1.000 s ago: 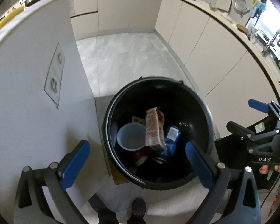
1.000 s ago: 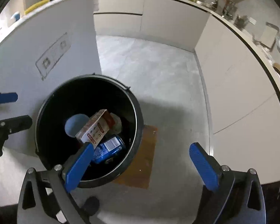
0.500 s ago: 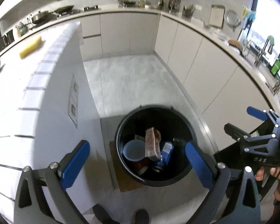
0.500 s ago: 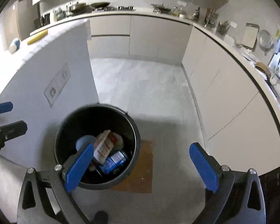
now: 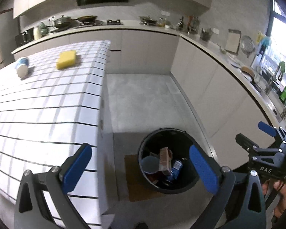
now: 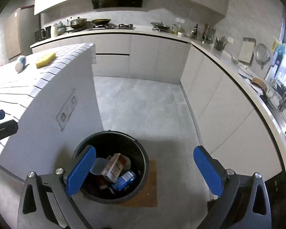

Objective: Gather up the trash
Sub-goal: 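Move both open tools back from the bin toward the island, then grasp the blue-patterned paper cup with the left tool while the right grasps the yellow sponge, then carry the paper cup and yellow sponge from the island over the bin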

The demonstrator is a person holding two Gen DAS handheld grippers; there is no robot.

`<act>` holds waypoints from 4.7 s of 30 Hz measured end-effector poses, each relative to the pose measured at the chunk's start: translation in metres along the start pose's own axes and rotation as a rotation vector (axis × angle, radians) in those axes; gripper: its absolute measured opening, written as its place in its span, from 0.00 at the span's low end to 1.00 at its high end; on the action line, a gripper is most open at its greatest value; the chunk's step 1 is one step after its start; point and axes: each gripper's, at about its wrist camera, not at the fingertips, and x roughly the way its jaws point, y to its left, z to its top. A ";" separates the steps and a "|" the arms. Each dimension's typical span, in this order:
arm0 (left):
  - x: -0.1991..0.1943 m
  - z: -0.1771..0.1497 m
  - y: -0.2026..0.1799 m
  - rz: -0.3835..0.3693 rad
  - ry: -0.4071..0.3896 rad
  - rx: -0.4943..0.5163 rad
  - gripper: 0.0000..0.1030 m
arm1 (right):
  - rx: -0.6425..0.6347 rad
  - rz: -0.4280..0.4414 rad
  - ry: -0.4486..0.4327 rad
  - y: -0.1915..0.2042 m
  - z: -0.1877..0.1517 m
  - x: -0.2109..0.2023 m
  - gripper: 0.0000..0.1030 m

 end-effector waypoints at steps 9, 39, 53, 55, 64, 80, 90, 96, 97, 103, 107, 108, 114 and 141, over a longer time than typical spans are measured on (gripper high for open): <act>-0.021 0.005 0.046 0.085 -0.075 -0.072 1.00 | -0.031 0.081 -0.072 0.041 0.033 -0.014 1.00; -0.013 0.061 0.274 0.260 -0.127 -0.300 1.00 | -0.137 0.272 -0.075 0.255 0.175 0.042 1.00; 0.046 0.109 0.332 0.250 -0.122 -0.319 0.94 | -0.139 0.346 0.043 0.334 0.222 0.139 0.74; 0.059 0.117 0.339 0.242 -0.109 -0.331 0.94 | -0.139 0.354 0.061 0.343 0.228 0.154 0.74; 0.105 0.153 0.356 0.229 -0.078 -0.349 0.94 | -0.176 0.375 0.120 0.372 0.256 0.209 0.74; 0.160 0.190 0.388 0.244 0.048 -0.313 0.85 | -0.194 0.325 0.142 0.410 0.313 0.263 0.67; 0.133 0.167 0.367 0.162 0.054 -0.221 0.58 | -0.146 0.281 0.161 0.392 0.288 0.240 0.56; 0.118 0.164 0.361 0.147 0.031 -0.203 0.56 | -0.182 0.298 0.127 0.393 0.283 0.222 0.50; 0.114 0.163 0.359 0.145 0.025 -0.199 0.56 | -0.182 0.301 0.122 0.392 0.282 0.218 0.50; 0.089 0.158 0.339 0.138 -0.003 -0.166 0.56 | -0.181 0.311 0.095 0.379 0.274 0.193 0.49; 0.074 0.150 0.320 0.132 -0.017 -0.144 0.56 | -0.184 0.314 0.077 0.365 0.265 0.170 0.49; 0.069 0.148 0.313 0.129 -0.022 -0.136 0.56 | -0.186 0.312 0.073 0.361 0.262 0.165 0.49; 0.050 0.130 0.277 0.116 -0.034 -0.103 0.56 | -0.172 0.315 0.052 0.333 0.243 0.129 0.49; 0.004 0.069 0.127 -0.023 -0.038 0.025 0.56 | -0.075 0.263 0.015 0.173 0.139 0.017 0.49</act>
